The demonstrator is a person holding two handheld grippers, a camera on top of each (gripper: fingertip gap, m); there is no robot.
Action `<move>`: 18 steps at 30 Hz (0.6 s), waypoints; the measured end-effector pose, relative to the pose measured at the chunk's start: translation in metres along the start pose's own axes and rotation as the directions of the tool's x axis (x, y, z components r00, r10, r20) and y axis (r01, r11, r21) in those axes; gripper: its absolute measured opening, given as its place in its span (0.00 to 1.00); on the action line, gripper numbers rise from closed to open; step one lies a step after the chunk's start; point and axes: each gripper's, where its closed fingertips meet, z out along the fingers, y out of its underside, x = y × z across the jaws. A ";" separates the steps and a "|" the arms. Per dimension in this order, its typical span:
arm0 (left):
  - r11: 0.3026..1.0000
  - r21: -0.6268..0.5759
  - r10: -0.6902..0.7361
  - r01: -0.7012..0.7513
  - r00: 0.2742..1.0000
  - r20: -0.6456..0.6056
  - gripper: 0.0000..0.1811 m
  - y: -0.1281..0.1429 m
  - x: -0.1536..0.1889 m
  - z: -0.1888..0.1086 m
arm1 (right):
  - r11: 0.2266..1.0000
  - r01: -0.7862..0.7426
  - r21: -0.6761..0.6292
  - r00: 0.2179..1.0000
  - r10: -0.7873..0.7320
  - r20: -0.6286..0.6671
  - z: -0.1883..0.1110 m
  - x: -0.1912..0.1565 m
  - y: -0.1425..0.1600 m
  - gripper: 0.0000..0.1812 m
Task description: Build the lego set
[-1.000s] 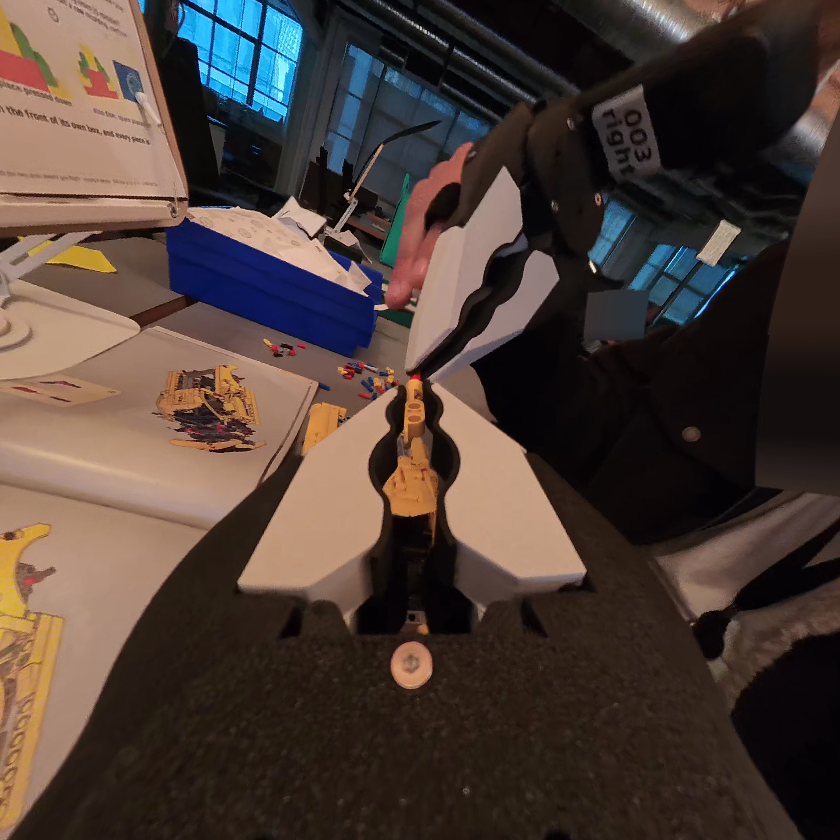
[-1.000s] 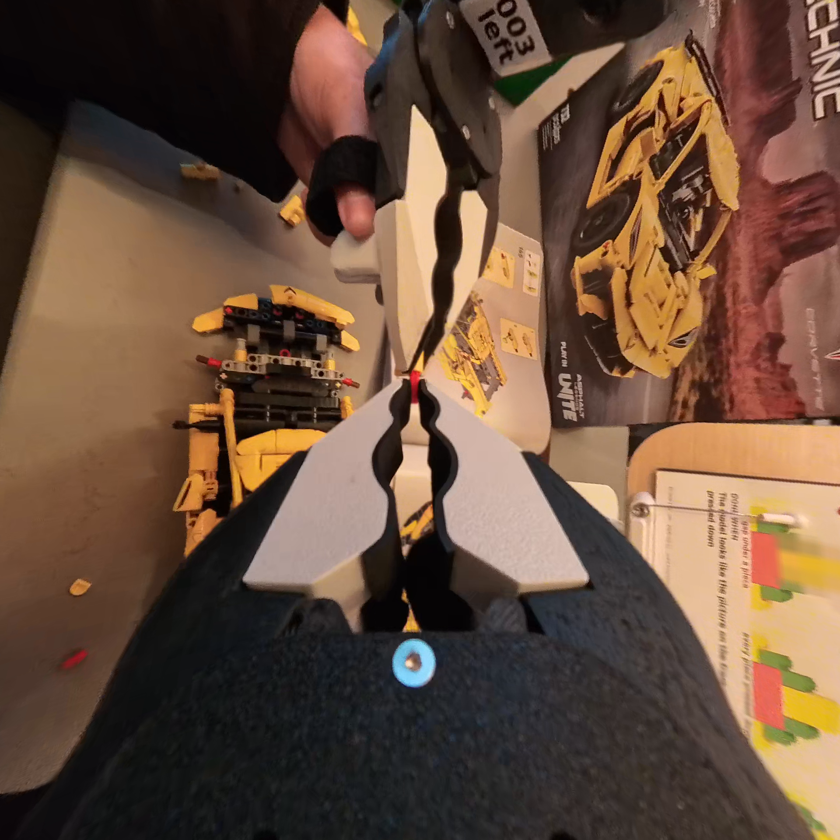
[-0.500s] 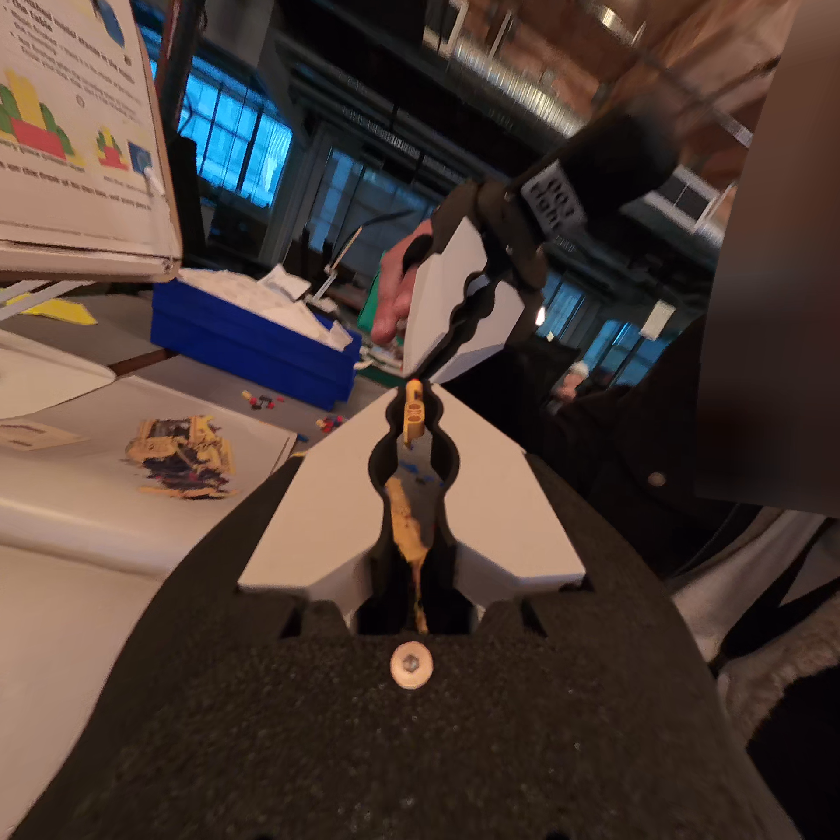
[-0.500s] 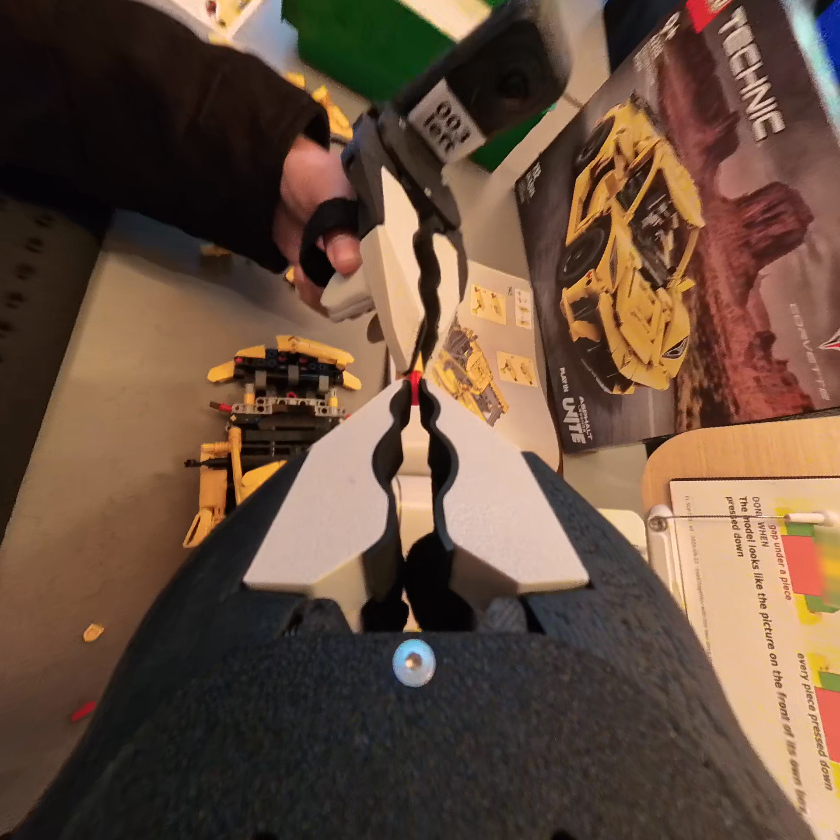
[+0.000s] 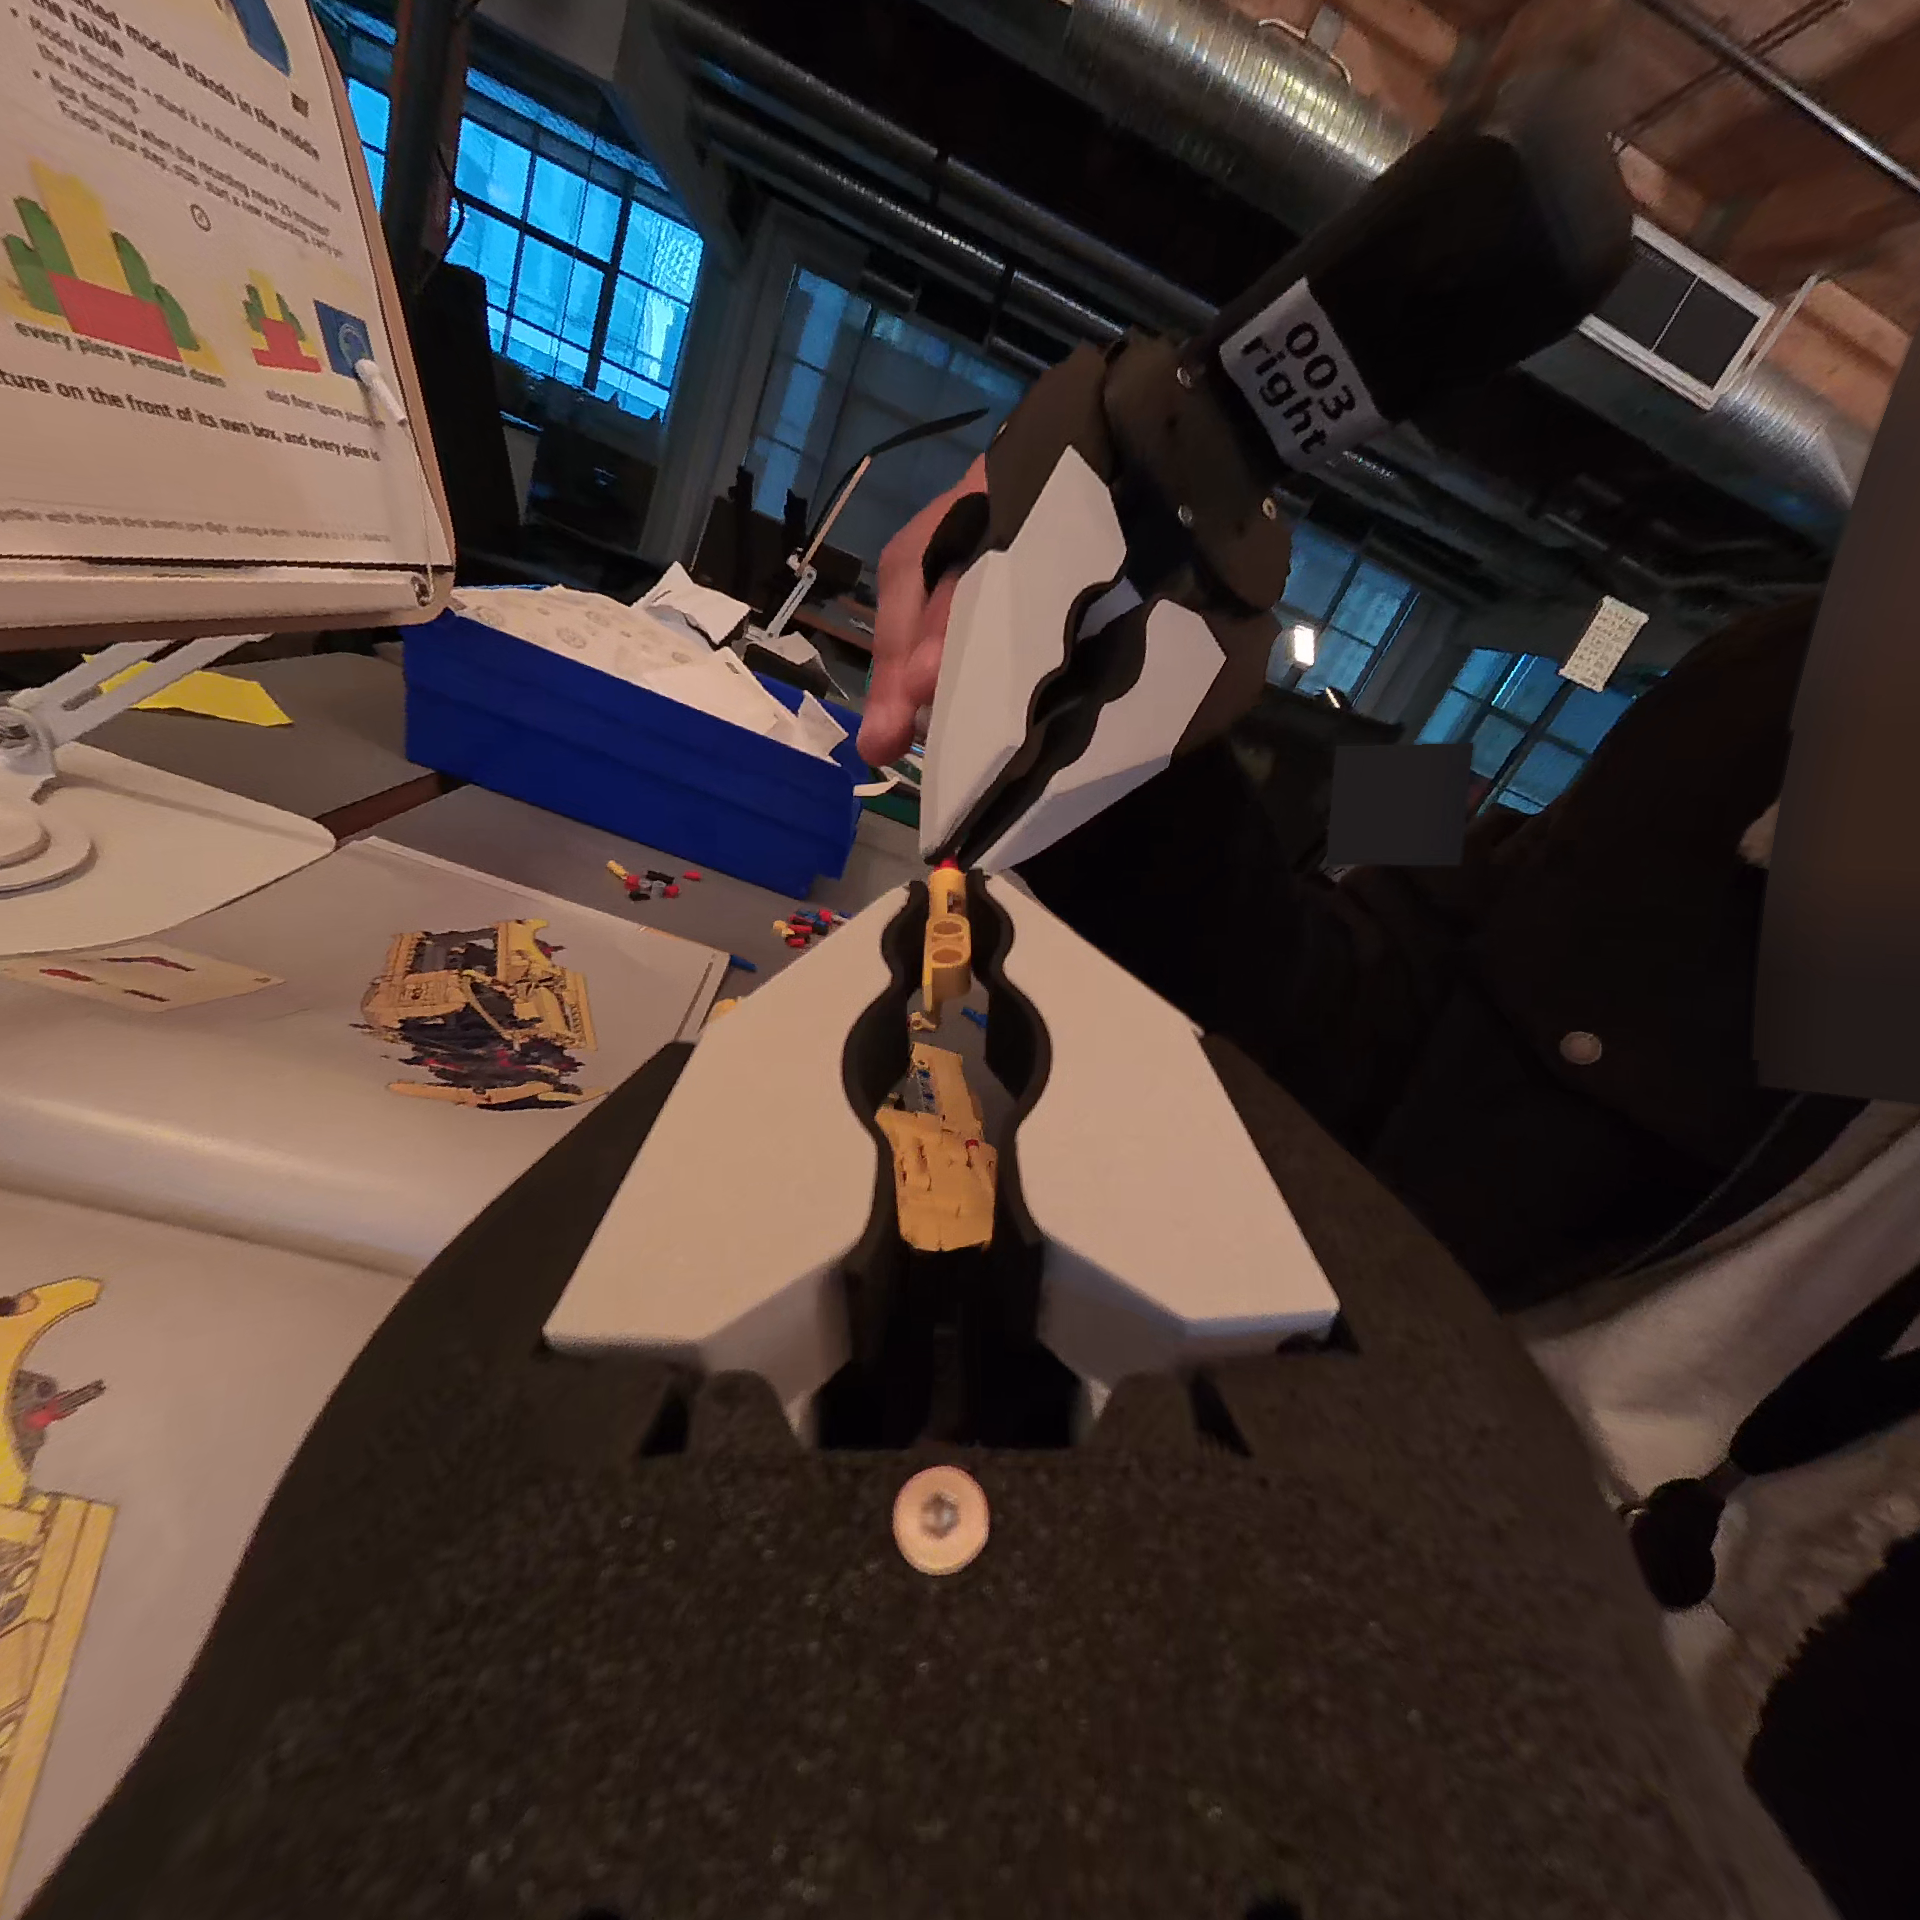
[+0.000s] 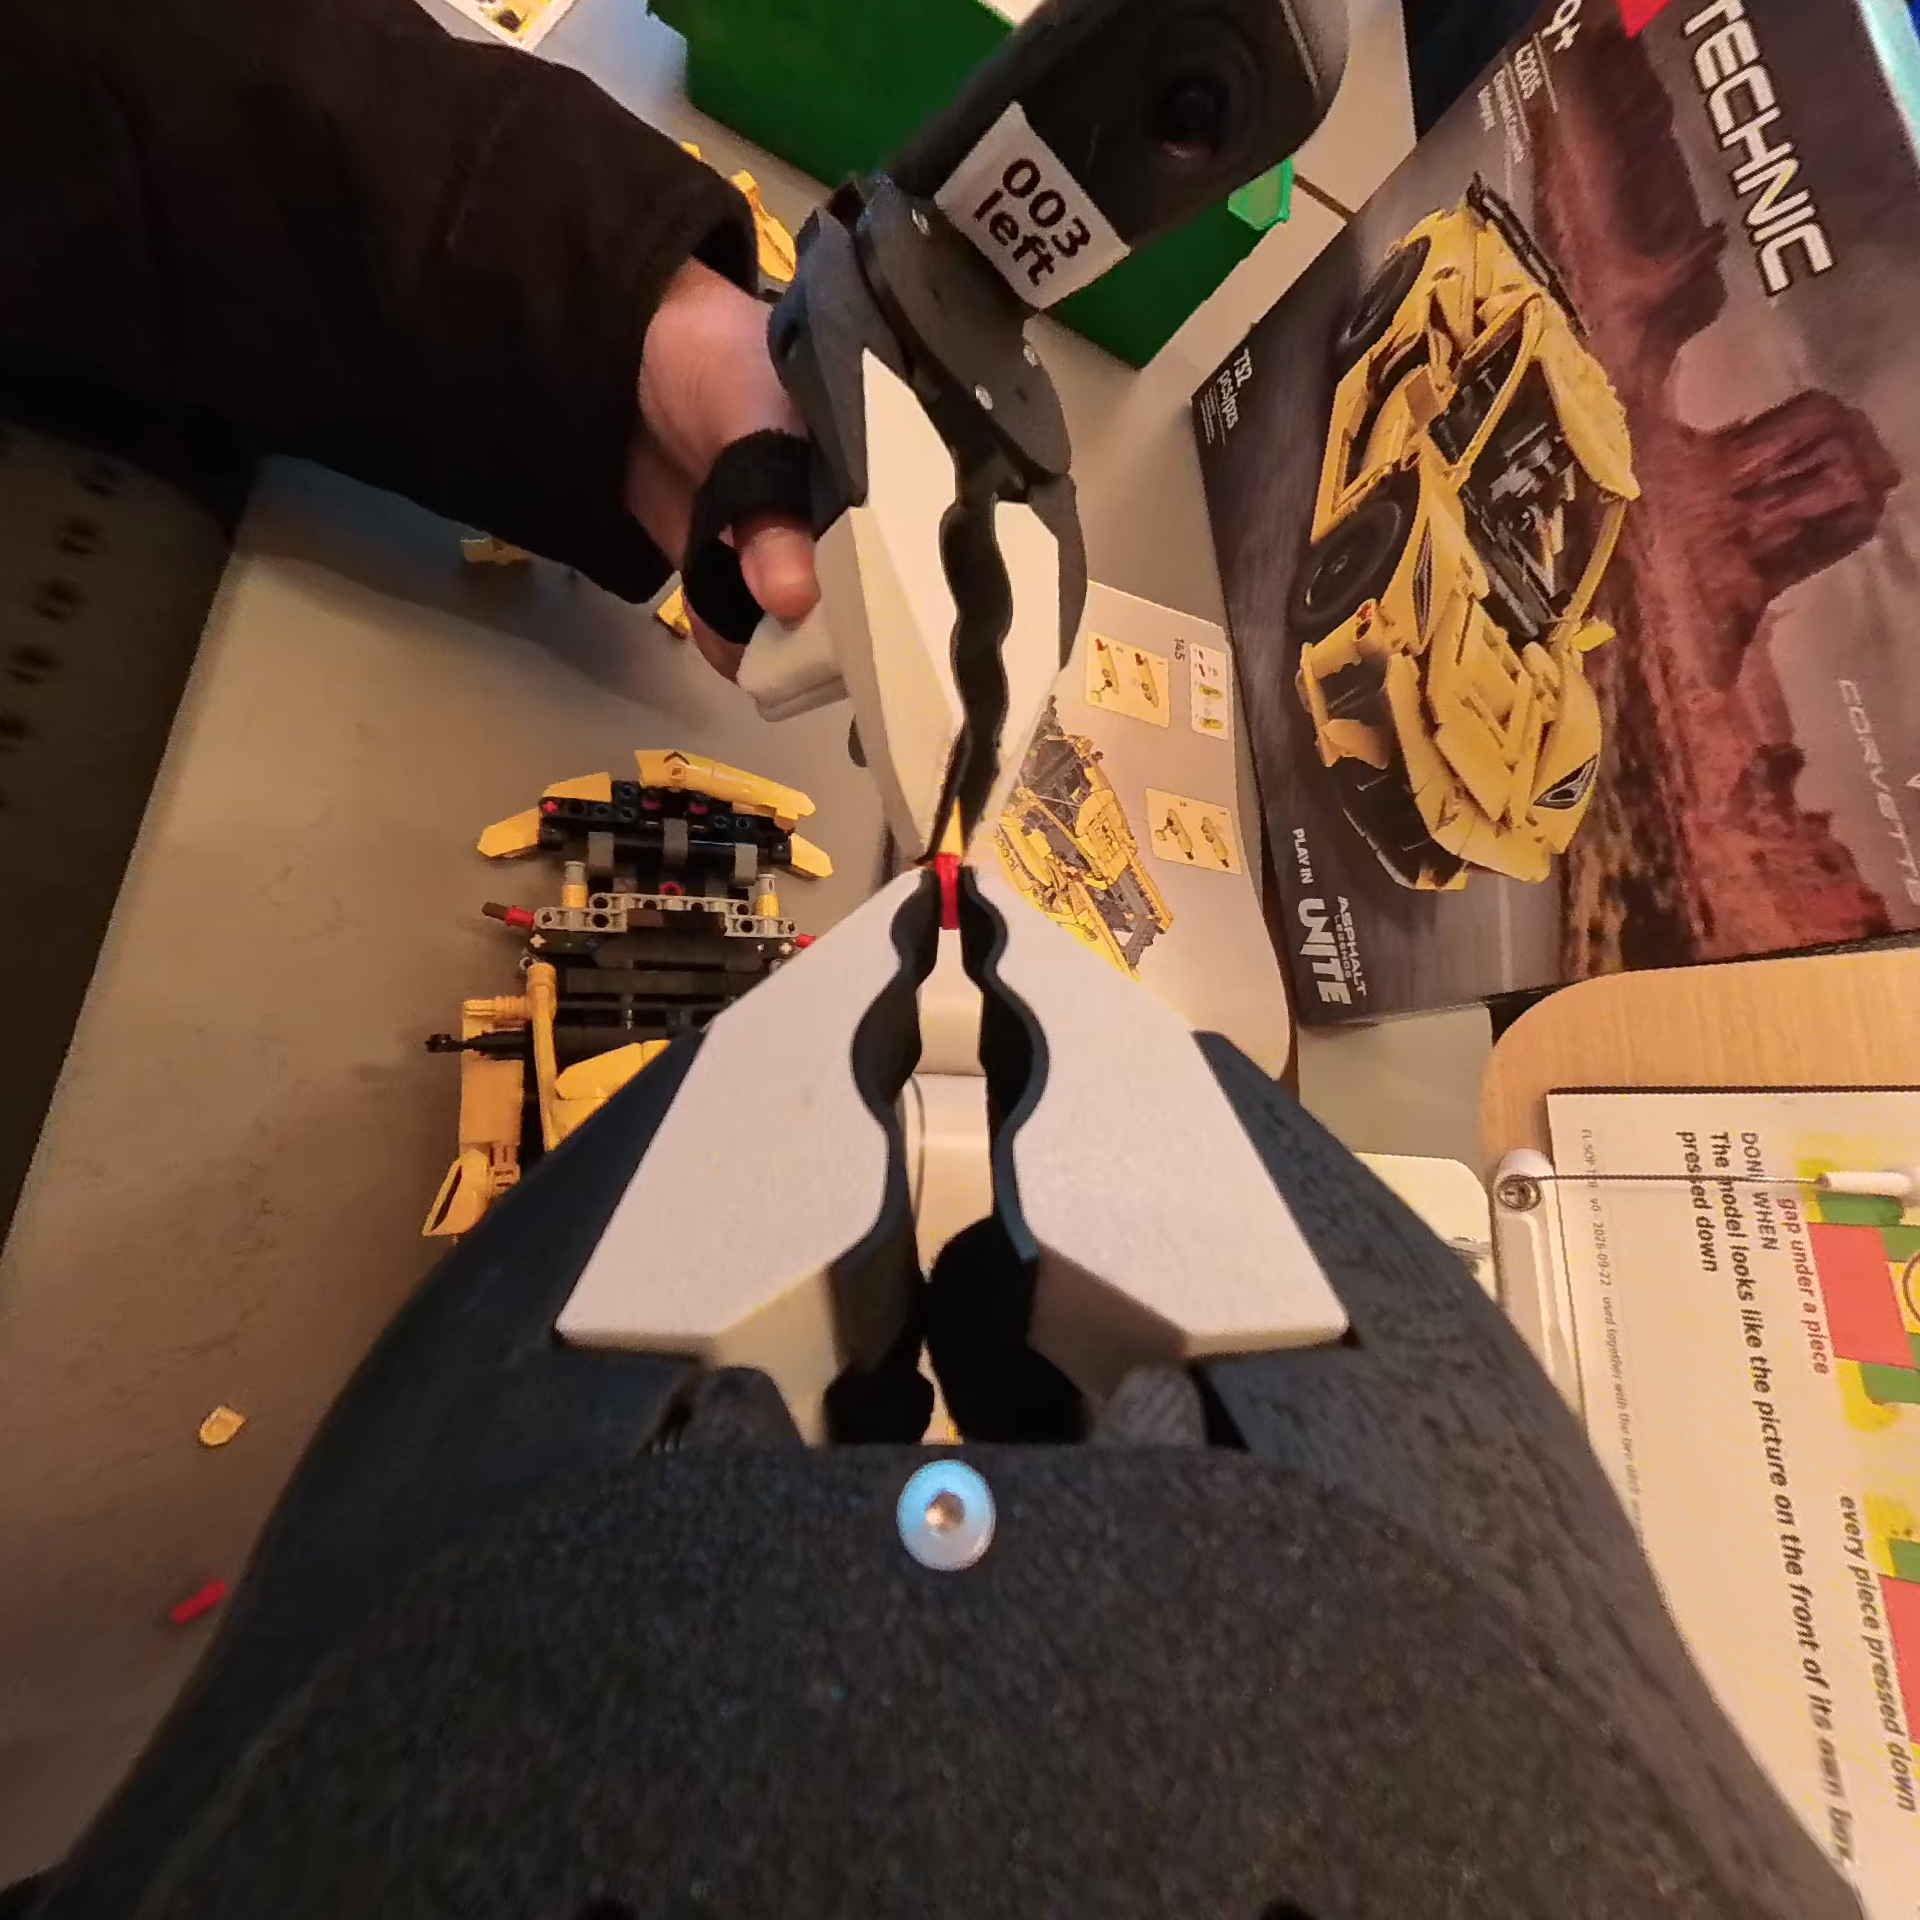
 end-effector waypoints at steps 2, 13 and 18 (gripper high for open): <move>1.000 -0.004 -0.005 0.005 1.000 -0.006 0.04 0.001 0.001 0.001 | 1.000 -0.008 0.010 1.000 0.008 0.013 -0.001 -0.001 0.000 0.01; 0.994 0.084 -0.059 0.065 0.995 -0.076 0.04 -0.008 0.006 0.002 | 0.994 -0.041 0.099 0.999 0.039 0.025 -0.007 0.002 -0.009 0.01; 0.989 0.119 -0.076 0.088 0.992 -0.104 0.04 -0.014 0.008 -0.002 | 0.990 -0.045 0.133 0.999 0.043 0.017 -0.007 0.003 -0.013 0.02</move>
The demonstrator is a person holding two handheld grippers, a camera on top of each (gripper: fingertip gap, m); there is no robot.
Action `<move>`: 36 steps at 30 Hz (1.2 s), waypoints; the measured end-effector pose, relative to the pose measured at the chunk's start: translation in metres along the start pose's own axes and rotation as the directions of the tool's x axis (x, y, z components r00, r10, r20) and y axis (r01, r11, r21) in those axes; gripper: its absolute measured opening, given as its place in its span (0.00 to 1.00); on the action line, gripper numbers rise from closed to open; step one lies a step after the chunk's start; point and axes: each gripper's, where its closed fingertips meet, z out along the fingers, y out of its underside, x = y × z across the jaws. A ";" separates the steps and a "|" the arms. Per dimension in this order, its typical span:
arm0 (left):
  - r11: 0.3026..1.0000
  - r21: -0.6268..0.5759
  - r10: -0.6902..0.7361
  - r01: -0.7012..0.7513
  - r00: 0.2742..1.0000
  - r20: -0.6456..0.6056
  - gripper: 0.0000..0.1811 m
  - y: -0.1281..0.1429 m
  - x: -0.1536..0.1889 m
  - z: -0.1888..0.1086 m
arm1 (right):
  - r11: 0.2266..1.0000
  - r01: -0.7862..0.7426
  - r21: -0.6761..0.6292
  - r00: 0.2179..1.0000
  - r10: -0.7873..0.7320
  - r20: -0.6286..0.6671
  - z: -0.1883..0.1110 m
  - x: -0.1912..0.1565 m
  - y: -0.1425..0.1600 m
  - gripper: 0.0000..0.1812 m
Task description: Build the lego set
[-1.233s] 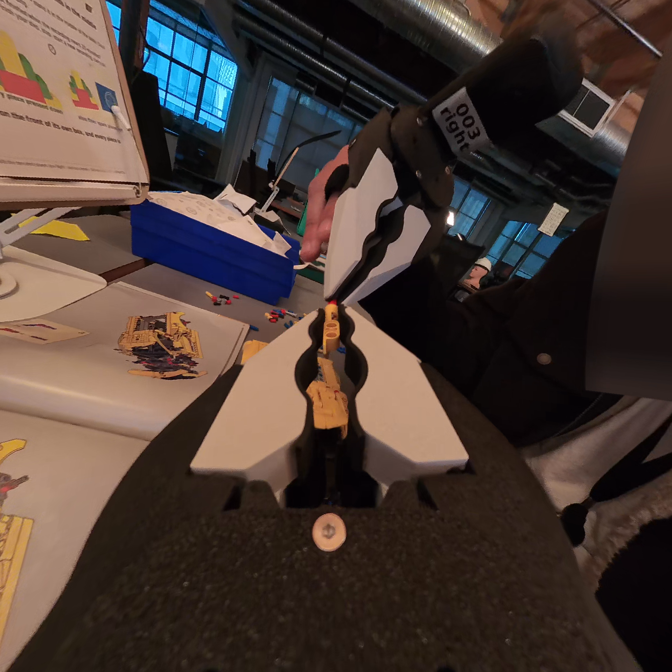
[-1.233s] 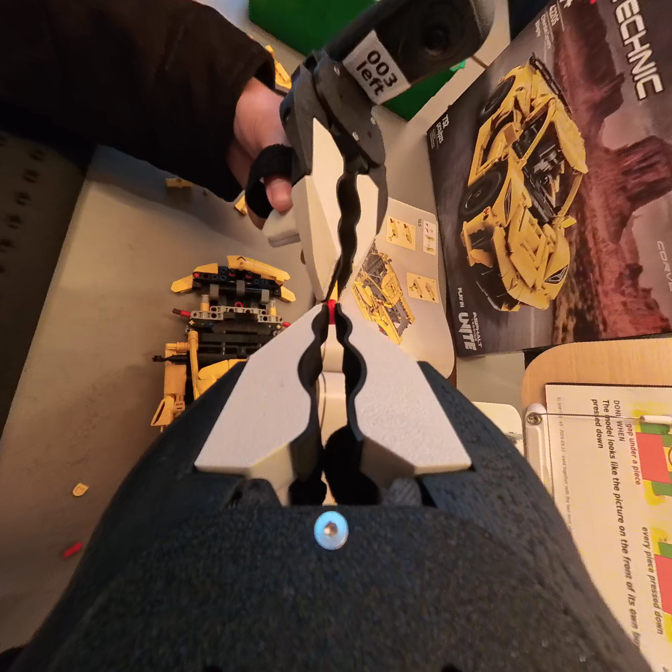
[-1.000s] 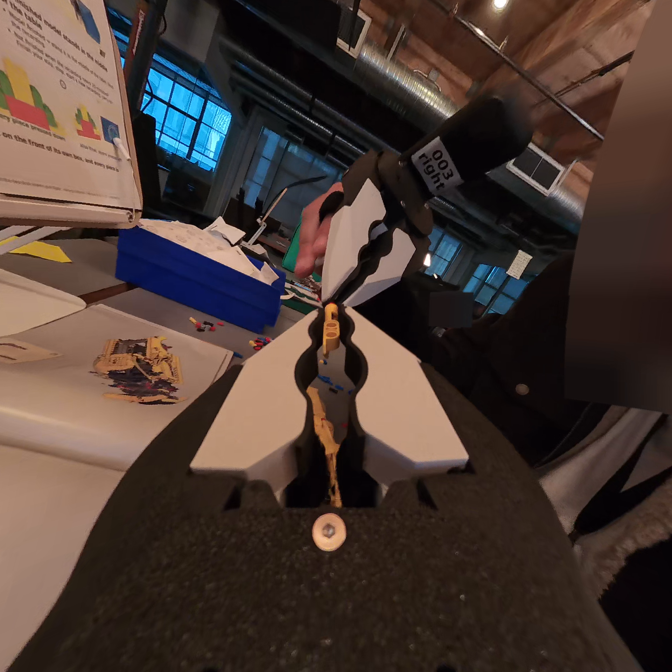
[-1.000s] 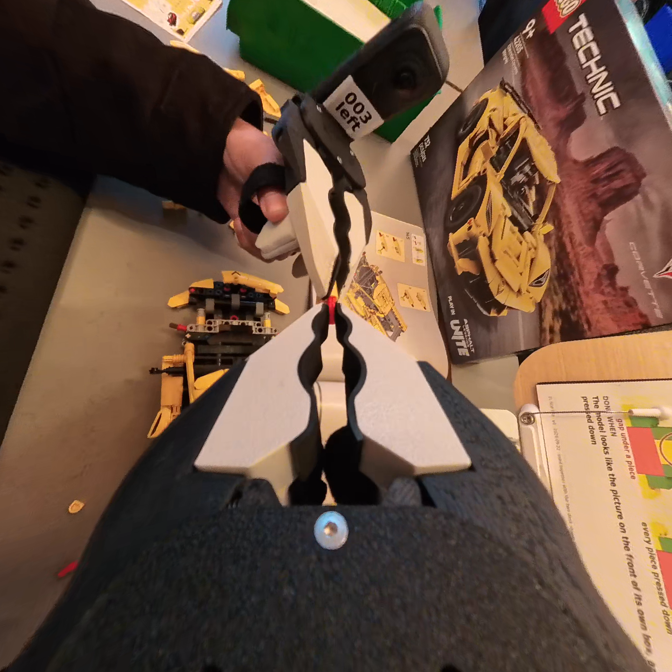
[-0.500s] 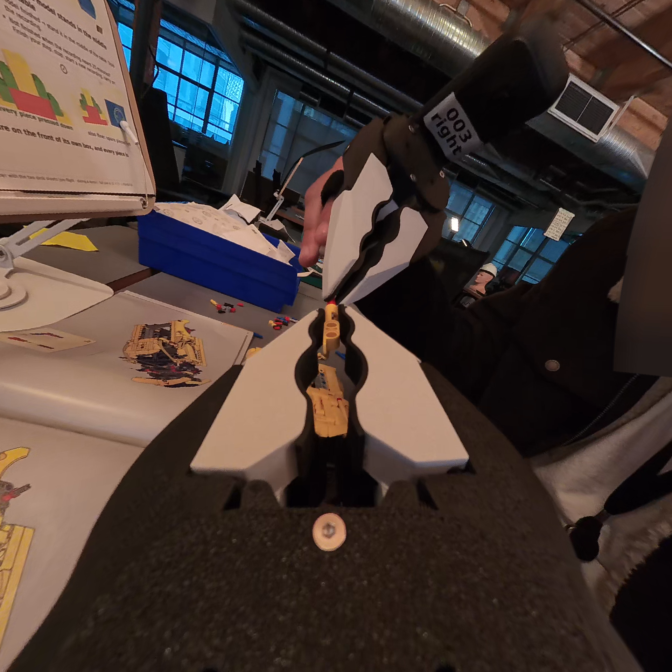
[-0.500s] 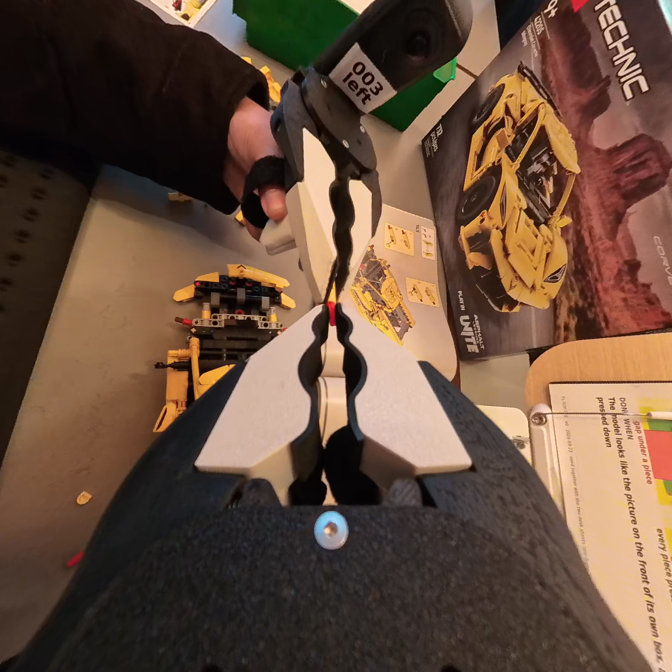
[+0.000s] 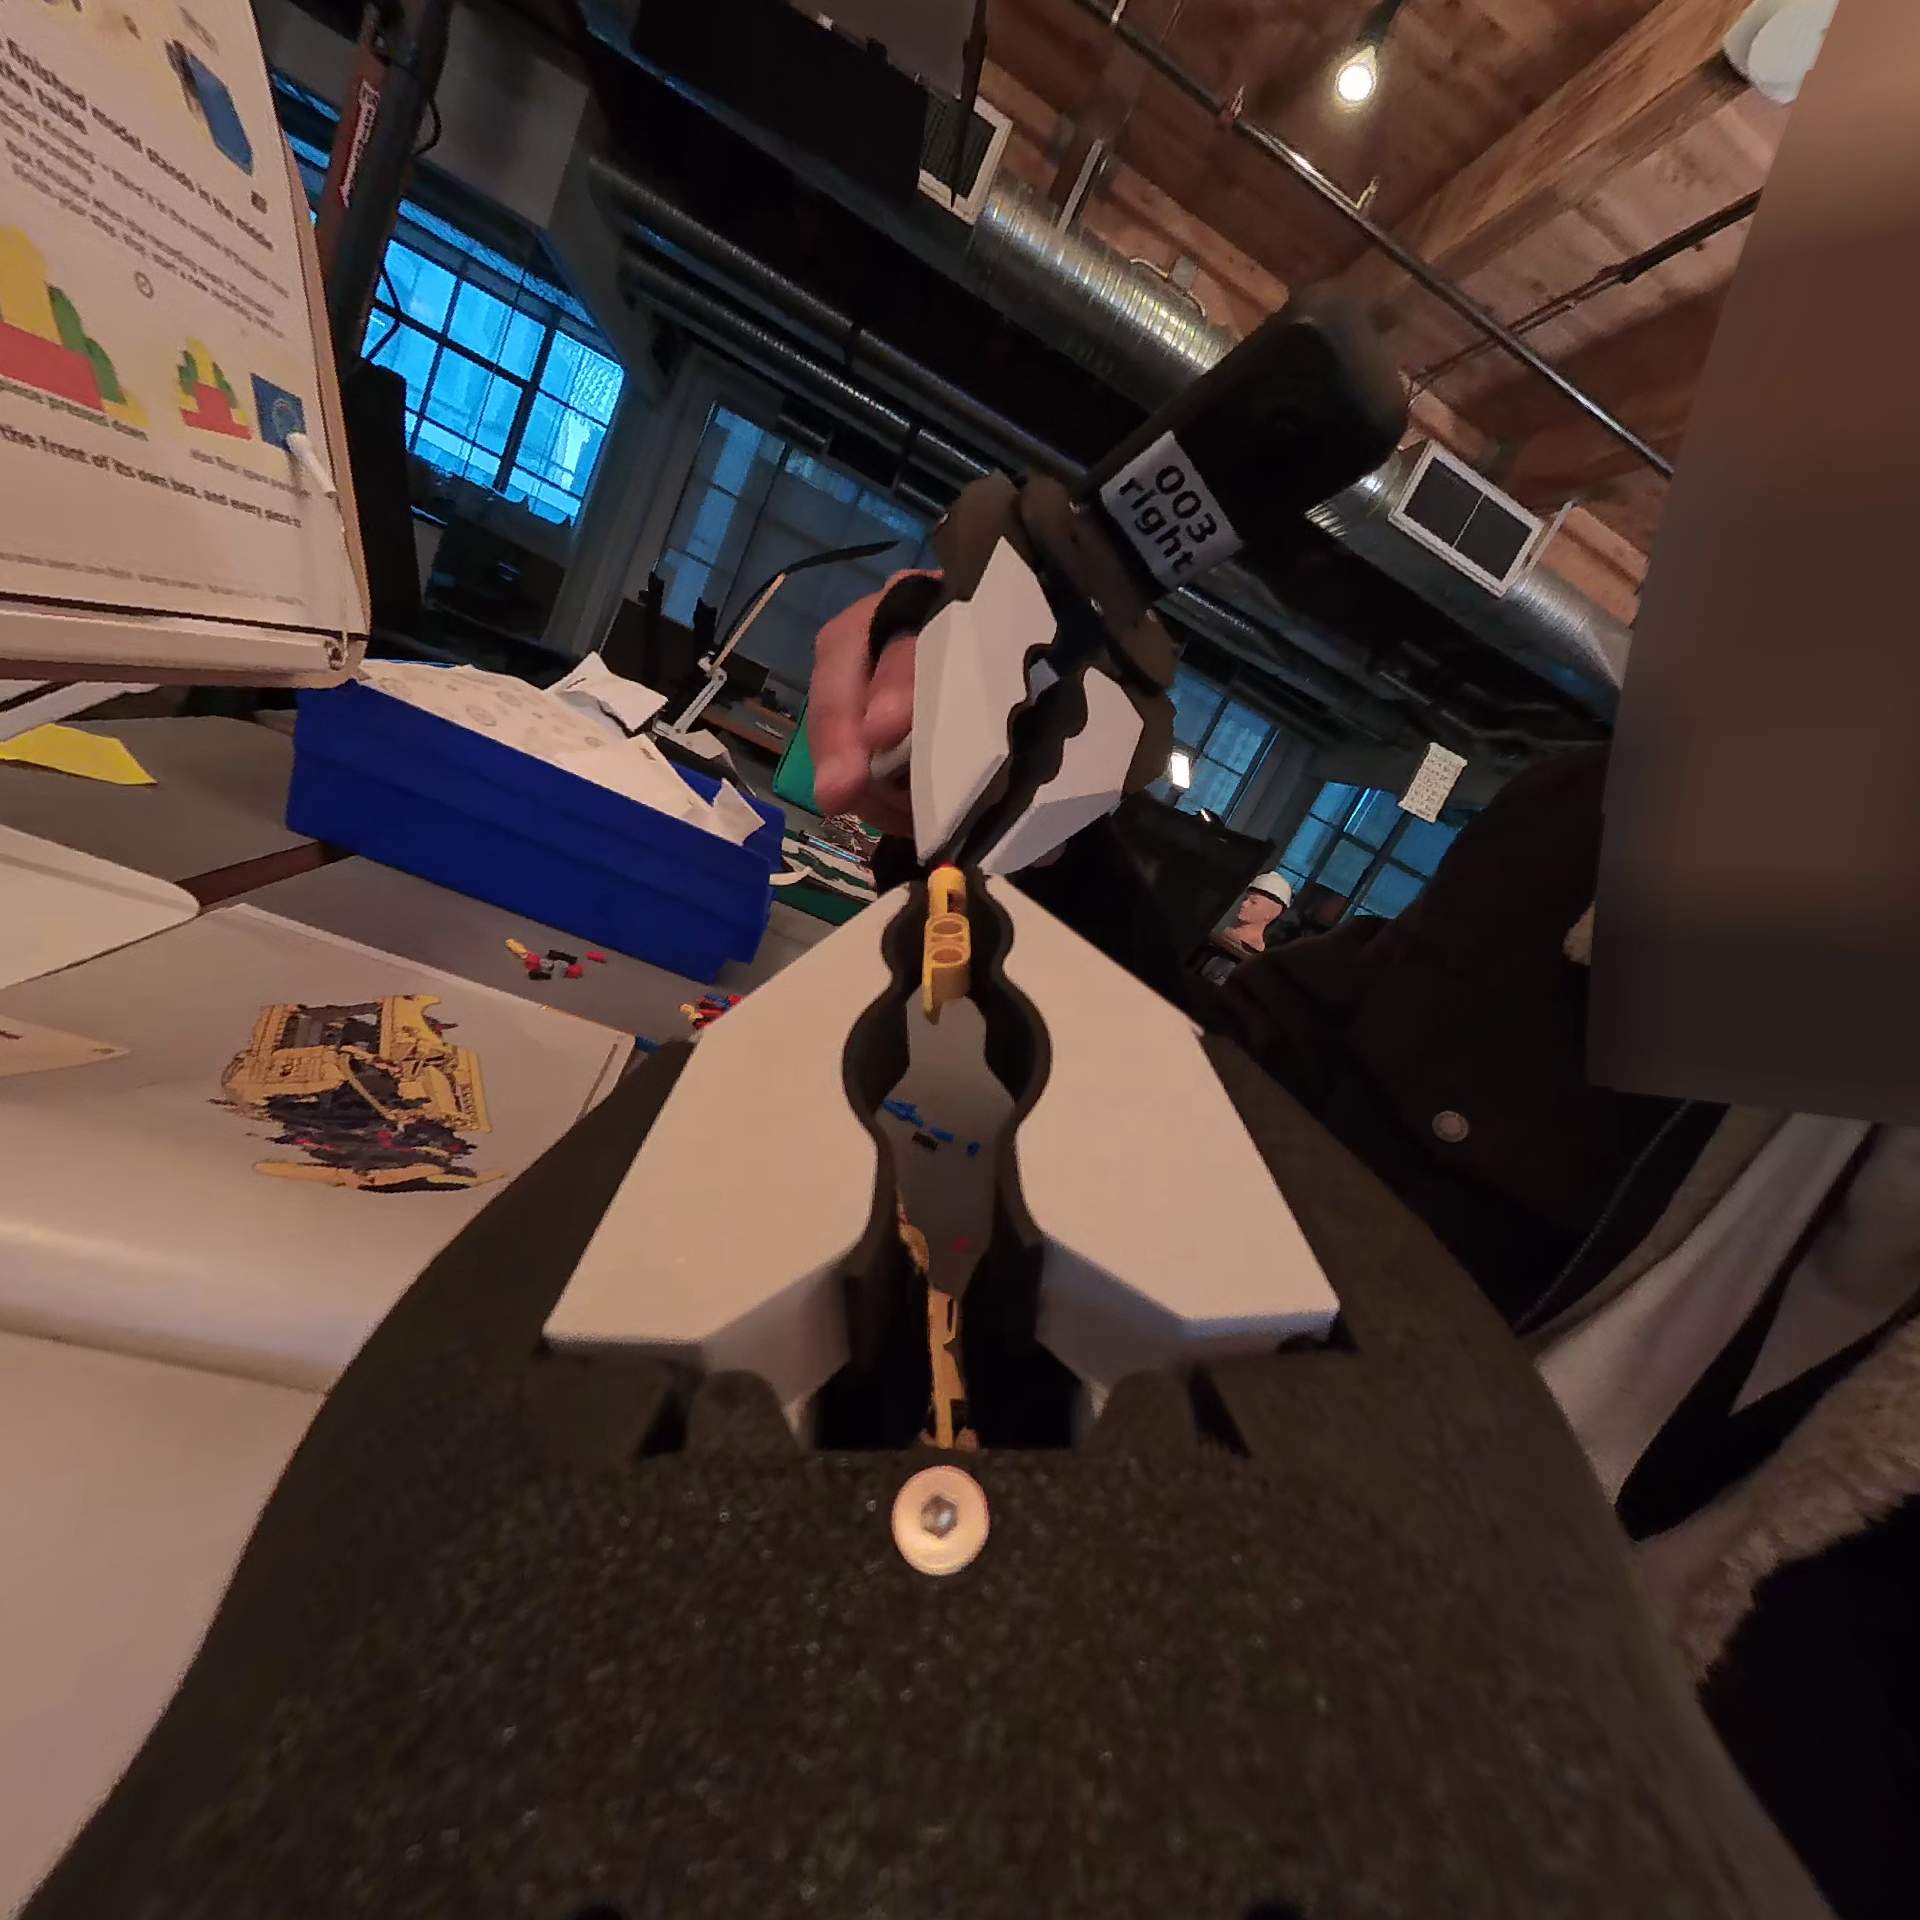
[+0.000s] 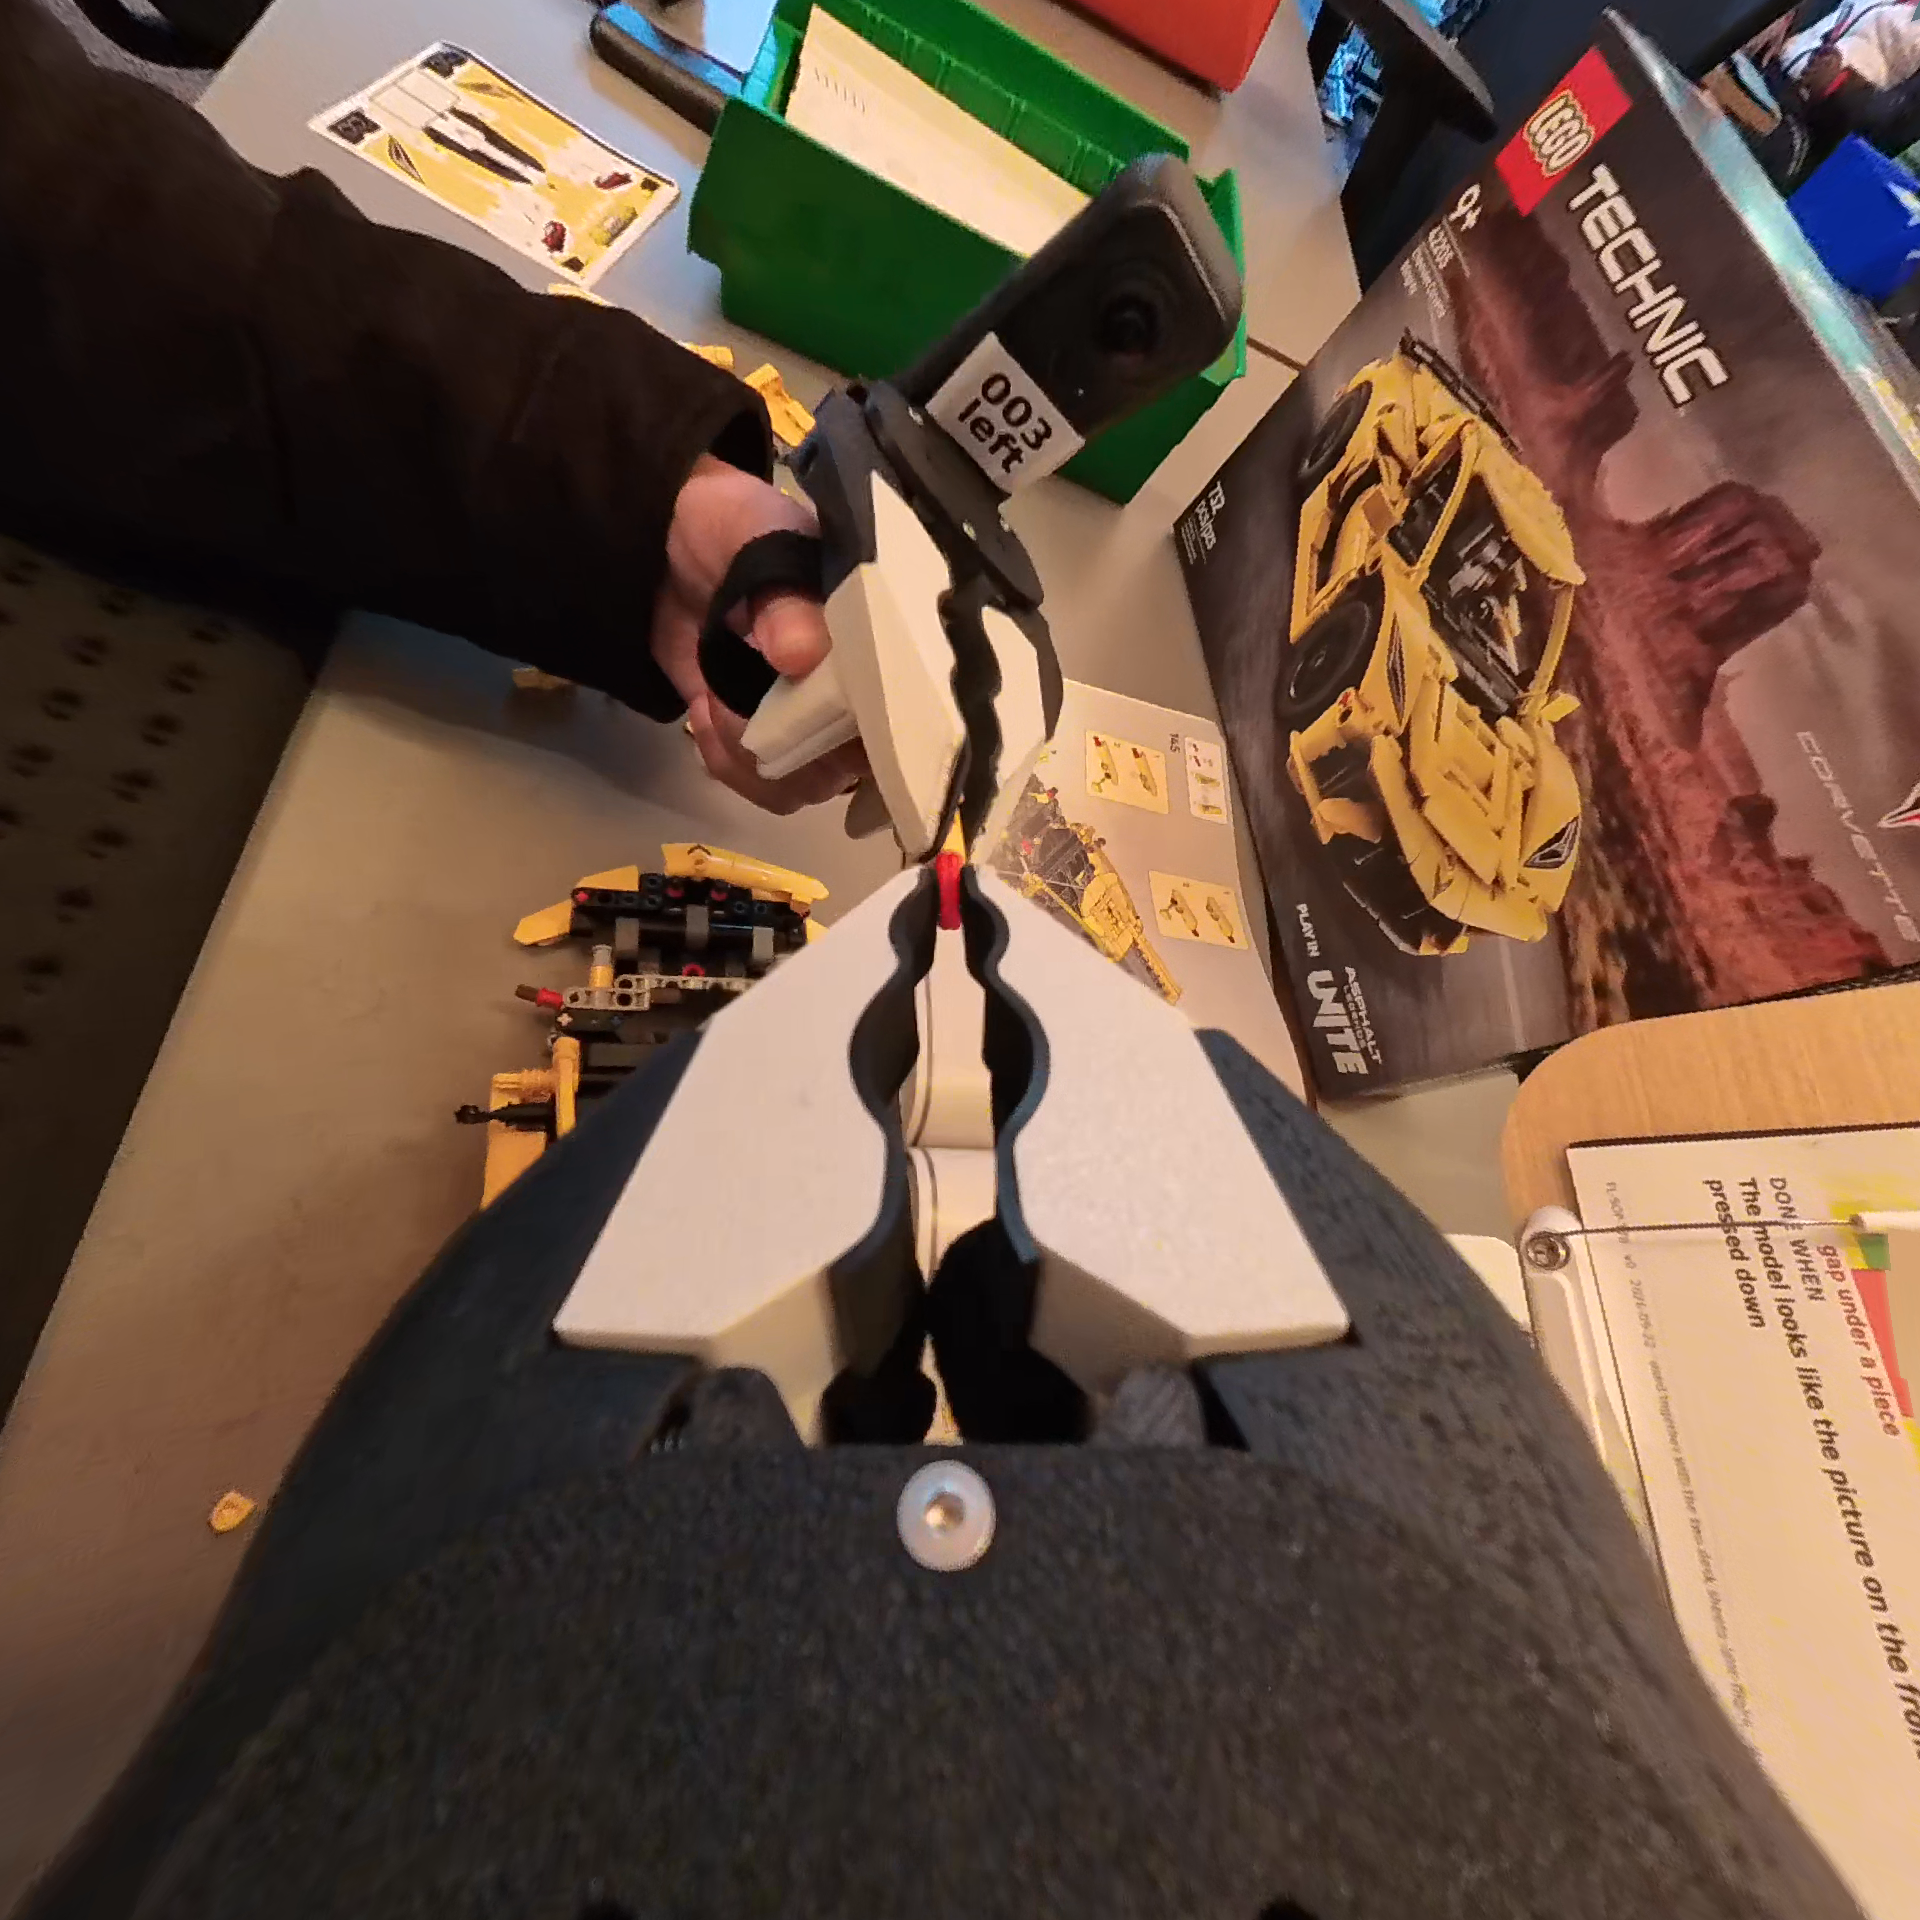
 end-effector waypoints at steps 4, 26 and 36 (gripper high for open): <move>1.000 -0.003 -0.001 0.001 1.000 -0.007 0.04 0.000 0.001 0.000 | 1.000 -0.001 0.010 1.000 0.001 0.006 0.000 -0.001 -0.001 0.02; 0.964 -0.246 0.201 -0.104 0.889 0.411 0.04 0.014 -0.065 -0.038 | 0.992 -0.068 -0.111 0.917 0.106 0.385 0.012 -0.096 0.010 0.01; 0.971 -0.205 0.188 -0.121 0.917 0.351 0.04 0.011 -0.050 -0.024 | 0.934 -0.041 -0.355 0.960 0.134 0.244 0.025 -0.213 0.132 0.02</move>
